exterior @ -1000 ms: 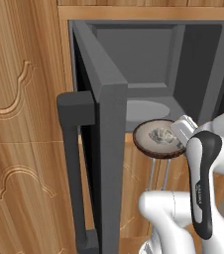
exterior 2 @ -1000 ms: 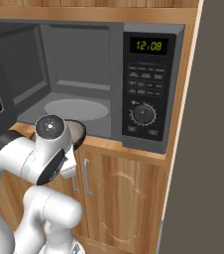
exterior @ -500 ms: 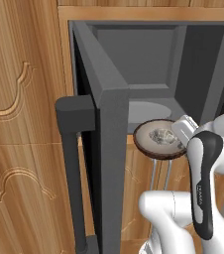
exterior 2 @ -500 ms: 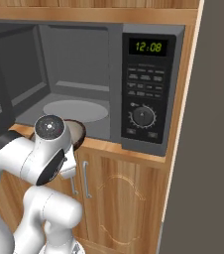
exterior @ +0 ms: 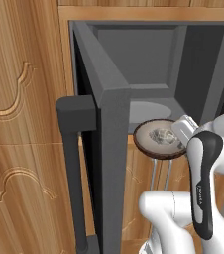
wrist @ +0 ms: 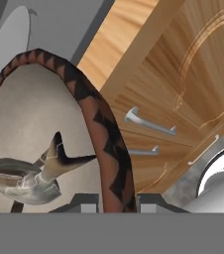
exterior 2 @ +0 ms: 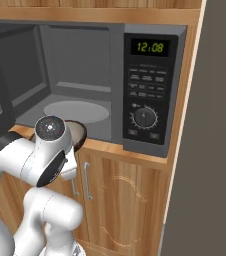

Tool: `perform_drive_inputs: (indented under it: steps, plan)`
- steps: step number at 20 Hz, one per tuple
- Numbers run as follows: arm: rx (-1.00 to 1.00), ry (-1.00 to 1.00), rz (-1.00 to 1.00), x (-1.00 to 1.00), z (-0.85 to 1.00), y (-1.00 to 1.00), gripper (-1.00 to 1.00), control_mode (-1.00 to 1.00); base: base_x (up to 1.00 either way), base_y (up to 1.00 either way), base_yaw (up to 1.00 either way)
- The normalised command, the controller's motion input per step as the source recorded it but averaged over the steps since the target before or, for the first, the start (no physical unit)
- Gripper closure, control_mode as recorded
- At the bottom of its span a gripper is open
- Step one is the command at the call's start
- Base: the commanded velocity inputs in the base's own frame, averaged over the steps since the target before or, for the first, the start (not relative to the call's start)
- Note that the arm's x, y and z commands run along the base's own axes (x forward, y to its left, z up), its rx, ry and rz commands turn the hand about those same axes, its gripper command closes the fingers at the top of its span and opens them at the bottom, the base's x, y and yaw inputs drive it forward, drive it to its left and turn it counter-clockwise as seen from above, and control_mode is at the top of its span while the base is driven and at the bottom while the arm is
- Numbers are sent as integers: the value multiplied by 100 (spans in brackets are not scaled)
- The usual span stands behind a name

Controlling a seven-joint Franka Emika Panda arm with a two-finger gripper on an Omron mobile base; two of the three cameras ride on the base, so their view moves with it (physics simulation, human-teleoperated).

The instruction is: Remove the mango from the bowl and place it on the small plate. Then place the bowl with only the fish in the microwave, close the door, and press the start button to microwave the fish.

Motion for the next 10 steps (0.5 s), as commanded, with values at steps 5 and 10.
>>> perform_drive_inputs:
  steps: [5,10]
  plan:
    - [0,0,0,0,0,0,100,100,0,9,0]
    - [0,0,0,0,0,0,100,100,0,2,0]
